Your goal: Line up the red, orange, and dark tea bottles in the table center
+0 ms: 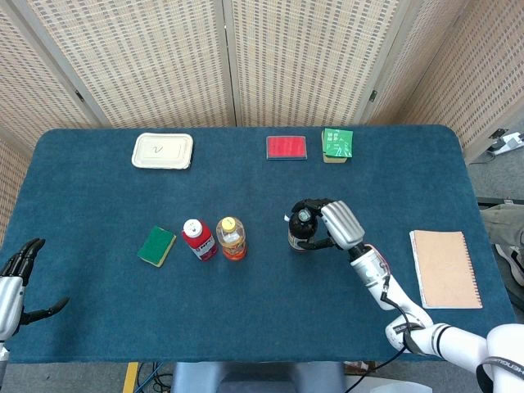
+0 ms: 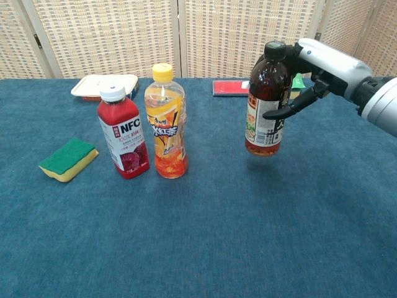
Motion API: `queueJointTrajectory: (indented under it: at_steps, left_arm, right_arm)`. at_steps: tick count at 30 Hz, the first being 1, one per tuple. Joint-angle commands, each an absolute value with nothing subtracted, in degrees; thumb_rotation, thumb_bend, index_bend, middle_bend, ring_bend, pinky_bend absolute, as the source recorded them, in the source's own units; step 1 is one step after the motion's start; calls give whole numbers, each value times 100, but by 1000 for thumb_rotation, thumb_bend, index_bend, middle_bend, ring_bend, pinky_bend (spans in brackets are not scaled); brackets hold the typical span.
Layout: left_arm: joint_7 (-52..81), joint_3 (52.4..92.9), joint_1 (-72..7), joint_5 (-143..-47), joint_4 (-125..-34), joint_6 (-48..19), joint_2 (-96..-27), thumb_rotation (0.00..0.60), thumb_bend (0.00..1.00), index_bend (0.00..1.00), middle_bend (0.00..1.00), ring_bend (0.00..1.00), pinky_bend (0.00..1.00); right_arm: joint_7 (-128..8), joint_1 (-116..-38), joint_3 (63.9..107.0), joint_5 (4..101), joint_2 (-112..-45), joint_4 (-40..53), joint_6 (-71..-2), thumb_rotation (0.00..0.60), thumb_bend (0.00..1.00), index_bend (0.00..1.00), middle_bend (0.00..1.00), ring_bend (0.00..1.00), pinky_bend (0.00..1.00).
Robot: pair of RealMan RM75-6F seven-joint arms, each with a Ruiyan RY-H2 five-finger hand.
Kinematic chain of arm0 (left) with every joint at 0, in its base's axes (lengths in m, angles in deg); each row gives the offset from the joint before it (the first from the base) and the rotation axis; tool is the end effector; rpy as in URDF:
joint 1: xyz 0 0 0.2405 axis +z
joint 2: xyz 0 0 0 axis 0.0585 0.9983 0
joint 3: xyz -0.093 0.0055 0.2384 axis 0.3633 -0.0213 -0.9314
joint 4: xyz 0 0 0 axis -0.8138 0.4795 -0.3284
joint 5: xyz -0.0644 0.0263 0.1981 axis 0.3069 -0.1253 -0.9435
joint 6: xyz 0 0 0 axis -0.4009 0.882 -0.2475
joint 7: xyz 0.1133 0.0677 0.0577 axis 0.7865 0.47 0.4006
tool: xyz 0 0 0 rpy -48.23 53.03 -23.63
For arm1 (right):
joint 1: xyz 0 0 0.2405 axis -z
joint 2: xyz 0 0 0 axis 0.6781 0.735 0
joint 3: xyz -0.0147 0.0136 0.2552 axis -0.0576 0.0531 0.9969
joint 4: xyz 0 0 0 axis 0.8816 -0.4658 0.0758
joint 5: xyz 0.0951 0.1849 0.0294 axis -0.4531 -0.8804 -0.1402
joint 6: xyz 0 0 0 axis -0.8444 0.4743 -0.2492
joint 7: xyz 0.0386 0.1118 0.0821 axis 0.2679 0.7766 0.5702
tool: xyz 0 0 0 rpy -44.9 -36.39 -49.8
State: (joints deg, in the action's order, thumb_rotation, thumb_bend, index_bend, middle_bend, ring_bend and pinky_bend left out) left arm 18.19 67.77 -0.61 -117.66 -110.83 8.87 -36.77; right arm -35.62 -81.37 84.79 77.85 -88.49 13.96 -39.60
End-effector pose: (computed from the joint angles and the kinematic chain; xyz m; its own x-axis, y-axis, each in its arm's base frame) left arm -0.2824 0.1751 0.1822 0.3759 -0.0328 0.9261 0.9265 0.0306 -0.3750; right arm -0.1685 -0.3543 0.0052 0.0015 -0.2172 0.9761 -0.8824 -0.4596 -0.1009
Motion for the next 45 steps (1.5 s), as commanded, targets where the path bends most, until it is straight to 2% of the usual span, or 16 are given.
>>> queueJointTrajectory:
  at_steps: [1, 21, 28, 45]
  left_arm:
    - [1813, 6790, -49, -11744, -11080, 899, -3664, 600, 86, 76, 89, 159, 414]
    - [1676, 6937, 64, -11370, -11074, 951, -3462, 600, 86, 151, 91, 159, 414]
    - [1745, 6945, 54, -11251, -11095, 854, -3429, 600, 86, 256, 128, 159, 414]
    - [1687, 6982, 74, -11154, -11119, 816, -3355, 600, 86, 298, 141, 163, 414]
  right_arm:
    - [-3617, -8211, 8496, 7729, -9004, 1543, -3878, 600, 107, 462, 531, 481, 477]
    - [-3549, -8646, 8582, 7625, -9686, 2063, -3565, 600, 108, 467, 533, 485, 476]
    - [-3580, -8719, 8612, 7544, -9790, 2181, -3483, 600, 108, 467, 533, 486, 476]
    - [-3602, -8832, 8611, 7411, -9965, 2356, -3275, 600, 108, 467, 534, 487, 476]
